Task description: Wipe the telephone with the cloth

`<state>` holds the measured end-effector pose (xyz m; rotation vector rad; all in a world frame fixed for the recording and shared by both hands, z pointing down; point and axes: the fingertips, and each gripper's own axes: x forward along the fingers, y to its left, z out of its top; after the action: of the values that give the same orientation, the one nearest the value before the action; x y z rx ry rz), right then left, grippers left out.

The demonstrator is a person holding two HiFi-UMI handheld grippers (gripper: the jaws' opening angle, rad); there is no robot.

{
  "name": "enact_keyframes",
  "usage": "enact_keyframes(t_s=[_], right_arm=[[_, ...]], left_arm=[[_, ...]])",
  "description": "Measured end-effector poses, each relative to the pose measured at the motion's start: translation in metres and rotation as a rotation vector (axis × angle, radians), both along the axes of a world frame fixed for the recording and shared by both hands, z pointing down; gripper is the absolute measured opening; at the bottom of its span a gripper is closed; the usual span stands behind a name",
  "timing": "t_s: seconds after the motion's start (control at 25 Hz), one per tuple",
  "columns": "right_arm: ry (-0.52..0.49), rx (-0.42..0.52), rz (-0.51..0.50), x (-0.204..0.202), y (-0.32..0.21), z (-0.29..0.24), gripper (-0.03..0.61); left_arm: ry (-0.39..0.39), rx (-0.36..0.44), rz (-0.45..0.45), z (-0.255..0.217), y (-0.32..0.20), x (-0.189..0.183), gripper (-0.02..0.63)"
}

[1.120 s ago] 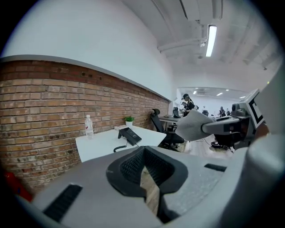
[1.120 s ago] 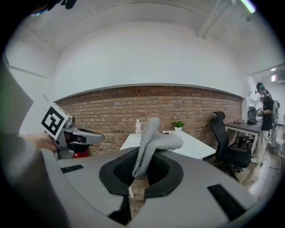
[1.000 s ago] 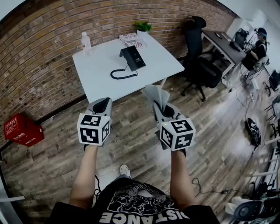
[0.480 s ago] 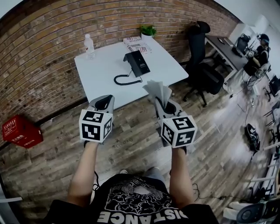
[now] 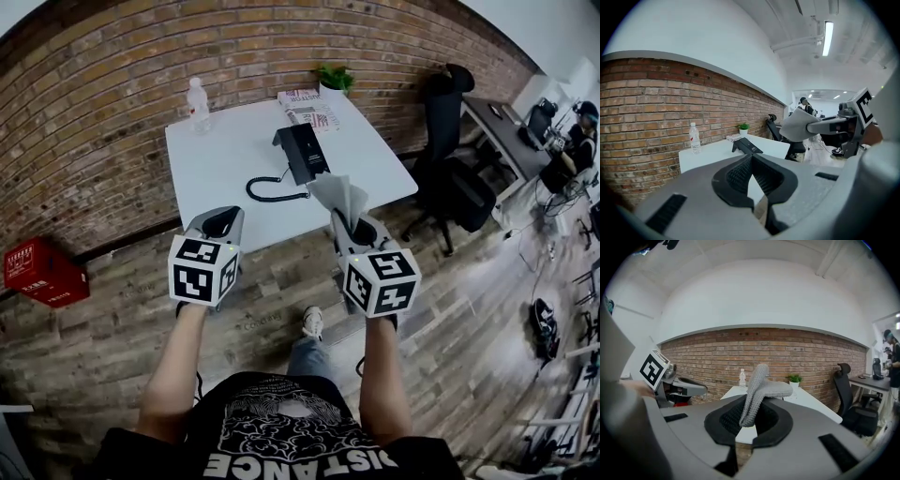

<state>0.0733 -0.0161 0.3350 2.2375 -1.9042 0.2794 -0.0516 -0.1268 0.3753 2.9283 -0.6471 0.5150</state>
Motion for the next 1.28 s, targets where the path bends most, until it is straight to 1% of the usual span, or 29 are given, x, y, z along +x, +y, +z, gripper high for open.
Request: enact_keyframes(t_s=[0.08,0.24,0.4,0.52,0.6,0.72,0.96,1.28], right_arm=[[-0.006,0.013,-0.034,0.017,-0.016,0.0,0.012],[-0.011,0.008,-0.101,0.055,-0.049,0.001,0.012],[-0.015,-0.01,-0.184,0.088,-0.089,0.005,0.012],[-0.018,-0.029,-0.238,0.107,-0.116,0.008,0.012],[-0.015,-0.039,-0.269,0.119,-0.132,0.01,0.012],[-0.007,-0.049,-0.315,0.134,-0.156,0.014,0.012],[0.0,-0.074,-0.384,0.161,-0.204,0.027,0.012],[-0.005,-0.134,-0.474,0.175,-0.26,0.065,0.012]], left_arm=[[-0.011,0.001,-0.036,0.004,-0.013,0.013,0.006],[-0.019,-0.009,-0.102,0.007,-0.038,0.044,0.006],[-0.019,-0.028,-0.181,0.011,-0.064,0.07,0.006],[-0.031,-0.037,-0.217,0.014,-0.077,0.089,0.006],[-0.025,-0.048,-0.244,0.016,-0.087,0.1,0.006],[-0.016,-0.07,-0.292,0.022,-0.1,0.109,0.006],[-0.031,-0.091,-0.361,0.034,-0.118,0.119,0.006],[-0.041,-0.157,-0.437,0.064,-0.135,0.129,0.006]])
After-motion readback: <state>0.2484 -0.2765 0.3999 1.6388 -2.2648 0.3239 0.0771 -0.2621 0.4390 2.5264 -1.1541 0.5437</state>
